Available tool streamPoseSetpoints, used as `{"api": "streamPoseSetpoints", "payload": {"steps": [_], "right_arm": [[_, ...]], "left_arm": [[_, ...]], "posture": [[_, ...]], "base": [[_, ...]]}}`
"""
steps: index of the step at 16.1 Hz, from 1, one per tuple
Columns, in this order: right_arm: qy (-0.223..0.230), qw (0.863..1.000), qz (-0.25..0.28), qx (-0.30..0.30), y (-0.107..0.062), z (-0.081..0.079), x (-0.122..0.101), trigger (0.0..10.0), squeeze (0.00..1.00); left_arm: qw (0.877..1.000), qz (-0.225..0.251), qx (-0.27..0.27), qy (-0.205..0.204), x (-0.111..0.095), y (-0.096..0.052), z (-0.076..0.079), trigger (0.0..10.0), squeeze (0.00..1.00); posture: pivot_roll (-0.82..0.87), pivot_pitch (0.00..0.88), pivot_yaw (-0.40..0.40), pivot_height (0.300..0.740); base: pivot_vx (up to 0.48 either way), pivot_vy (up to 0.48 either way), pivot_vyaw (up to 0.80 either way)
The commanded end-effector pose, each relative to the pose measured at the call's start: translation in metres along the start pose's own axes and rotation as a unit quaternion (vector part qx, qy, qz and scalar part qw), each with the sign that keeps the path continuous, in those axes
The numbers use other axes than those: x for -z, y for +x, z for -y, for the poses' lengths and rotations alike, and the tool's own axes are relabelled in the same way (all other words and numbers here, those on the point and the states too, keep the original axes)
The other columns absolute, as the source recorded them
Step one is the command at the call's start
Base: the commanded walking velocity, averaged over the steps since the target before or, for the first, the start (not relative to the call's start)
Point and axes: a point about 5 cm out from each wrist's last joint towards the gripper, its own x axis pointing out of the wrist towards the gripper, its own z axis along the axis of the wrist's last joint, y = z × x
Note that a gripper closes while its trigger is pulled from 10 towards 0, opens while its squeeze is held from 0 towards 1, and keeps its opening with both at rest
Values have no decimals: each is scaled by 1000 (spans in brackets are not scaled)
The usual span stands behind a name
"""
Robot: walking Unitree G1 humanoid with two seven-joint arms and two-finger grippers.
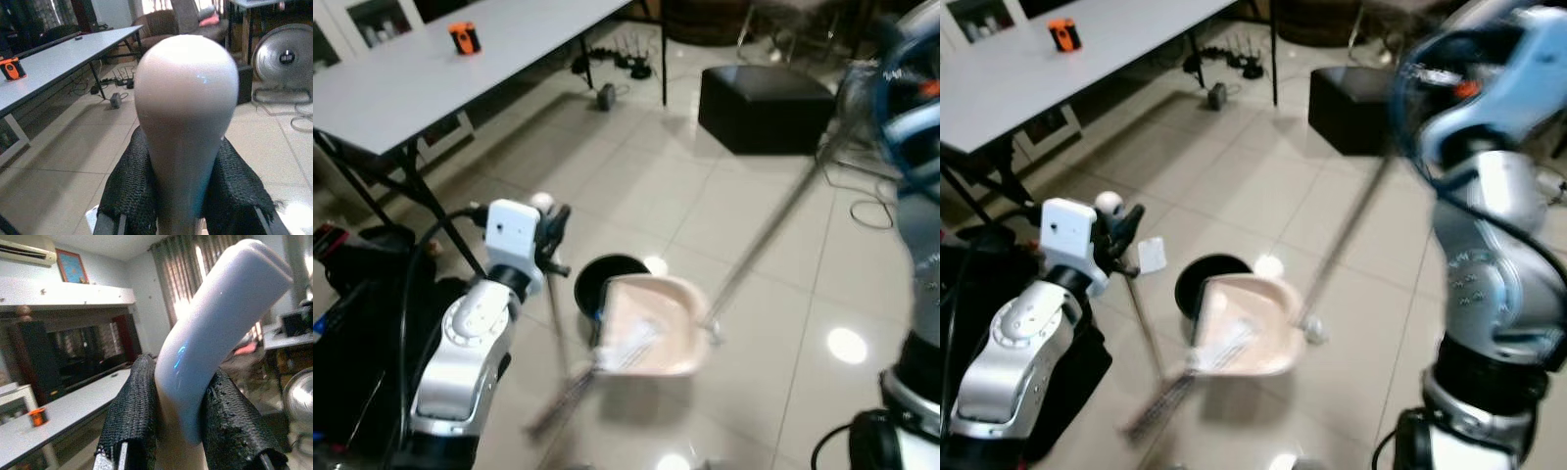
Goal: Sweep floor
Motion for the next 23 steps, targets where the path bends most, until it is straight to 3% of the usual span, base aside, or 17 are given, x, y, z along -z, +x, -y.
{"api": "streamPoseSetpoints", "payload": {"steps": [1, 20, 23], "right_arm": [[18, 999, 31, -28, 1, -12, -9, 10000, 0], [8, 999, 19, -37, 1, -15, -3, 10000, 0], [12, 999, 25, -27, 1, -12, -3, 10000, 0]], "left_arm": [[999, 15, -22, 19, -6, -2, -11, 10000, 0], [999, 17, -23, 21, -4, -5, -10, 10000, 0], [1000, 10, -23, 19, -2, -5, -9, 10000, 0]], "posture": [[-54, 59, 63, 740], [-54, 54, 62, 740], [-52, 56, 62, 740]], "base": [[390, 0, 0], [403, 0, 0], [0, 0, 0]]}}
